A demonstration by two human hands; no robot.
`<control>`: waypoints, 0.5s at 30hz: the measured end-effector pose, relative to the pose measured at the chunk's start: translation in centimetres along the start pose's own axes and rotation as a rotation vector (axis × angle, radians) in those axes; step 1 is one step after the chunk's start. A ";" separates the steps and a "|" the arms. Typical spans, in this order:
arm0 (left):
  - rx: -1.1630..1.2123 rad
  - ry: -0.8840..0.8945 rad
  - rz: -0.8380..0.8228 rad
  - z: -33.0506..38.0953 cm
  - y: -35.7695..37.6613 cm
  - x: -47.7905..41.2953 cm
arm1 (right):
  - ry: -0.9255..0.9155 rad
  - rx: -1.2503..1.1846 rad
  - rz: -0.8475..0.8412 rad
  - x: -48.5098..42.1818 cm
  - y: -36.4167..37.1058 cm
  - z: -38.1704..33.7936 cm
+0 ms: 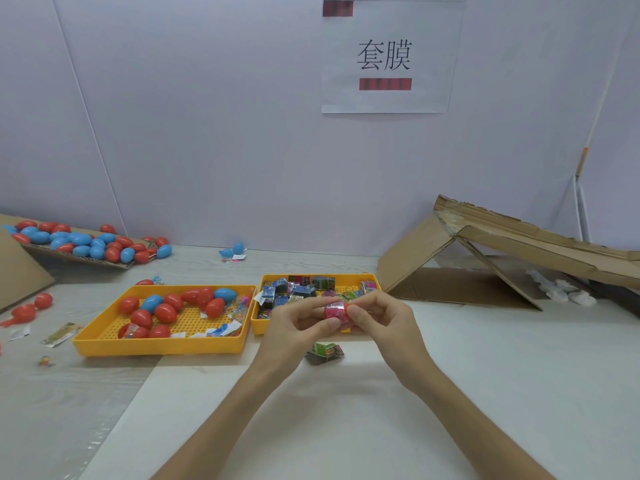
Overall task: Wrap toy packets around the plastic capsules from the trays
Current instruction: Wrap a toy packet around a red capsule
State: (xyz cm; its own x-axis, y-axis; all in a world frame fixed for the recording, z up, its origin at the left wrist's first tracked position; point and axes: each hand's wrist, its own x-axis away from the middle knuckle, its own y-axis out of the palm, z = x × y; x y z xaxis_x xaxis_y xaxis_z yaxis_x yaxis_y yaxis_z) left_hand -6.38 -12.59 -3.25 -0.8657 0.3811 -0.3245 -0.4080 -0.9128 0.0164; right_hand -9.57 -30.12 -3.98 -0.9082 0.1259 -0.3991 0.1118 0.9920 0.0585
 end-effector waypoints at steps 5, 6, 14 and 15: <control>0.003 0.002 -0.006 0.0 -0.1 0.0 | 0.029 -0.022 0.008 0.0 0.1 -0.1; -0.012 0.007 -0.007 0.0 0.0 0.0 | 0.041 -0.027 0.009 0.1 0.1 -0.1; -0.130 0.046 0.003 -0.3 -0.1 -0.2 | 0.065 0.046 -0.025 0.0 0.0 -0.3; -0.146 0.051 -0.002 -0.3 -0.2 -0.2 | 0.085 0.036 -0.023 0.0 -0.1 -0.2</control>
State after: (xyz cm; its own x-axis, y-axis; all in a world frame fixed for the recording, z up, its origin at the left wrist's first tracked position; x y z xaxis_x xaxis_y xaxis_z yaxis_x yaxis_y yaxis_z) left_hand -6.06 -12.57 -3.48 -0.8475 0.3784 -0.3721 -0.3602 -0.9251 -0.1204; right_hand -9.62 -30.25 -3.82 -0.9415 0.1036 -0.3206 0.1037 0.9945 0.0167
